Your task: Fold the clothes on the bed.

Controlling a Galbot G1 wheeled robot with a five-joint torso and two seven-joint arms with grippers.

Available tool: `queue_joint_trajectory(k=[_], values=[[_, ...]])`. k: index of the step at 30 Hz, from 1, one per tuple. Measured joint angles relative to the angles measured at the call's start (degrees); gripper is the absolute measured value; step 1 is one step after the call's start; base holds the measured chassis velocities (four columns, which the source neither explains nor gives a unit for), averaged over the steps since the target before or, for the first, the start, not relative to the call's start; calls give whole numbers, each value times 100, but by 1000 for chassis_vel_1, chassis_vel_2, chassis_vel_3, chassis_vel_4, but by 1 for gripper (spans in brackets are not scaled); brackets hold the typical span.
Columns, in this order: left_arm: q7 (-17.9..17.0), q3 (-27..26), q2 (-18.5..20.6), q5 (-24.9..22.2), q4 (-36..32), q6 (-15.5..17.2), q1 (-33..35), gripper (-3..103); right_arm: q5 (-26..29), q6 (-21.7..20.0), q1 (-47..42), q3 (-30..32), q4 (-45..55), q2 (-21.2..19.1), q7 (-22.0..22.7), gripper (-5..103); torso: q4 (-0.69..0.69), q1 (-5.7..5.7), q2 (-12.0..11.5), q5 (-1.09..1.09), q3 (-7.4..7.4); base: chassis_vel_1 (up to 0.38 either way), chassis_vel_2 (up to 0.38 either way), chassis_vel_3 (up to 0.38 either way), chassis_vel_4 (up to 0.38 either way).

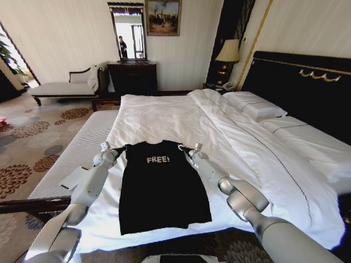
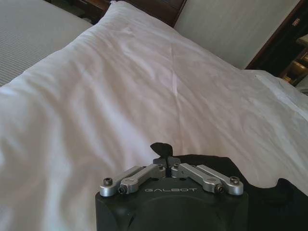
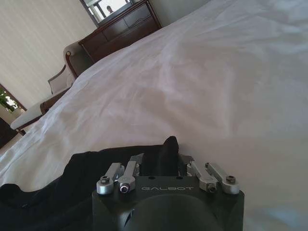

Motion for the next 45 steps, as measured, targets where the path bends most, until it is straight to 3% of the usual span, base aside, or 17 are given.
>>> queue_joint_trajectory(k=[4, 6, 8, 9, 10, 11, 20, 23, 28, 45], values=[[3, 14, 0, 1, 7, -6, -12, 0, 1, 7, 11, 1, -2, 9, -10, 30, 0, 0, 0, 0, 0, 0, 0, 0, 0], [5, 27, 3, 5, 17, -17, -22, 0, 3, 9, 11, -4, 6, 13, -27, 20, 0, 0, 0, 0, 0, 0, 0, 0, 0], [7, 30, 4, 6, 22, -20, -25, 0, 4, 9, 11, -6, 10, 12, -37, 20, 0, 0, 0, 0, 0, 0, 0, 0, 0], [8, 32, 5, 7, 27, -22, -28, 0, 4, 9, 11, -10, 18, 11, -48, 10, 0, 0, 0, 0, 0, 0, 0, 0, 0], [9, 33, 7, 8, 28, -24, -30, 0, 4, 10, 11, -12, 23, 9, -56, 10, 0, 0, 0, 0, 0, 0, 0, 0, 0], [12, 37, 12, 11, 34, -34, -35, 0, 4, 18, 10, -16, 40, 2, -79, 2, 0, 0, 0, 0, 0, 0, 0, 0, 0], [37, 46, 47, 6, 40, -108, -185, 0, 225, 163, -42, -14, 441, -148, -161, 0, 1, 0, 0, 0, 0, 0, 0, 0, 0], [62, 47, 75, -47, 2, -156, -298, 0, 573, 247, -132, -39, 938, -334, -154, 0, -1, 0, 0, -1, 0, 0, 0, 0, 0], [112, 43, 137, -540, -201, -346, -593, 0, 1217, 584, -271, -39, 1900, -692, -90, 0, 0, -1, 0, 0, -1, 0, 0, 0, 0], [46, -132, 376, -1024, -258, -531, -888, 0, 1747, 900, 66, 124, 2331, -977, 33, 0, 0, 0, 0, 0, -1, 0, 0, 0, 0]])
